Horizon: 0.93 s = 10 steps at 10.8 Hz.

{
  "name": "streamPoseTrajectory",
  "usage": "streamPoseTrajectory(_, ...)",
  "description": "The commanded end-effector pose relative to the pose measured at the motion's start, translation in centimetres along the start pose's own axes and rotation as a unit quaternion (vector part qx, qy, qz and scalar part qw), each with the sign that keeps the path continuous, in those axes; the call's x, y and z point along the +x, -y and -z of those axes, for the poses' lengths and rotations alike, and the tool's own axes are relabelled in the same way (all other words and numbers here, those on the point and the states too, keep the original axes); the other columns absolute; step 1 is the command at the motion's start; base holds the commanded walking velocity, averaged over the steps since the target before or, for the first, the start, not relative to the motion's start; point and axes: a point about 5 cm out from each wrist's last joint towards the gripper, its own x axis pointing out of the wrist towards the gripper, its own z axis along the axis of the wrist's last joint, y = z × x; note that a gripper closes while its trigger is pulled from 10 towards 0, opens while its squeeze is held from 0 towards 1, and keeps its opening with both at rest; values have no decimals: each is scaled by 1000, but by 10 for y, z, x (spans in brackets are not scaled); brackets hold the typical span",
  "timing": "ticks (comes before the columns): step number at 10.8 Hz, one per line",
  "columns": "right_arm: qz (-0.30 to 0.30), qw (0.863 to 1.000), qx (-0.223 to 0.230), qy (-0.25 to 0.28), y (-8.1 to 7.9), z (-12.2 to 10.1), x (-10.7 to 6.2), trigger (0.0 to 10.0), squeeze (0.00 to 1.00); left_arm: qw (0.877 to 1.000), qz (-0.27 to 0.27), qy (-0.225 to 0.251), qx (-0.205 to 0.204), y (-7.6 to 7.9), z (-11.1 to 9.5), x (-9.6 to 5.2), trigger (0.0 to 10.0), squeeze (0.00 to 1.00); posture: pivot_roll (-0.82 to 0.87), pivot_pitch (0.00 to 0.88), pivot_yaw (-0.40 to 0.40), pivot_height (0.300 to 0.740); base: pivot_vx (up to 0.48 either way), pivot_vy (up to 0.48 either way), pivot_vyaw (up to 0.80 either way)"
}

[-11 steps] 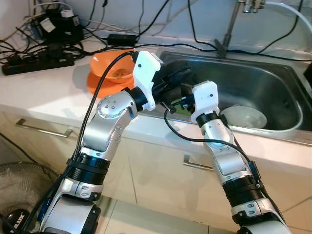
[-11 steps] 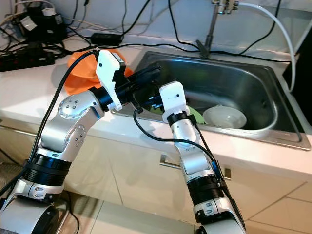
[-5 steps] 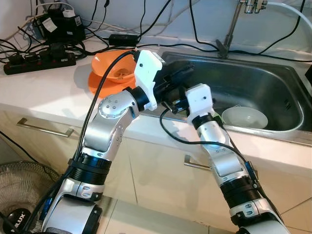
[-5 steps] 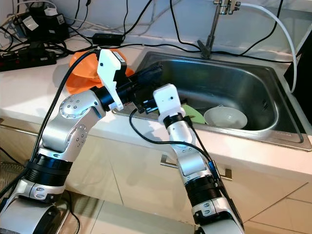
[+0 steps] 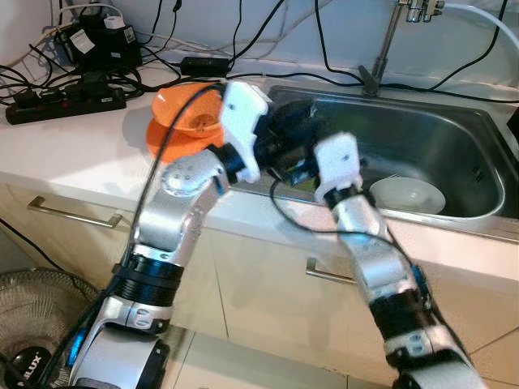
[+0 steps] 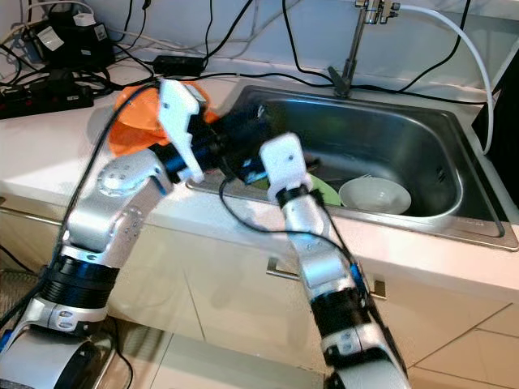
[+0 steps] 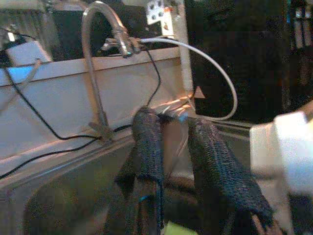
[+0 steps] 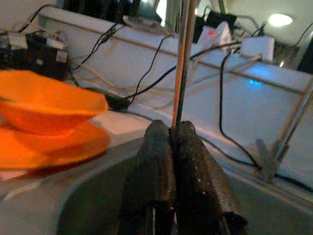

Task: Kitchen organization

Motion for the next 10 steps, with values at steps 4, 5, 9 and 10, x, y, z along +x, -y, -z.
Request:
streamPoseTrajectory(4, 25, 1000, 10, -5, 9, 3, 3, 0, 0, 994, -70, 68, -45, -22, -16, -16, 10000, 0, 201, 0, 26, 740, 0, 0, 0)
streamPoseTrajectory(5, 34, 999, 2, -14, 15, 6, 5, 3922, 0, 993, -89, 58, -60, -26, -8, -25, 10000, 0, 199, 0, 26, 740, 0, 0, 0)
streamPoseTrajectory(9, 75, 995, 14, -66, 43, 19, 16, 10000, 0, 992, -101, -58, -53, -14, 42, -51, 10000, 0, 194, 0, 23, 740, 0, 0, 0)
streamPoseTrajectory(10, 81, 992, 25, -91, 50, 25, 22, 10000, 0, 989, -96, -93, -55, -6, 59, -55, 10000, 0, 193, 0, 14, 740, 0, 0, 0)
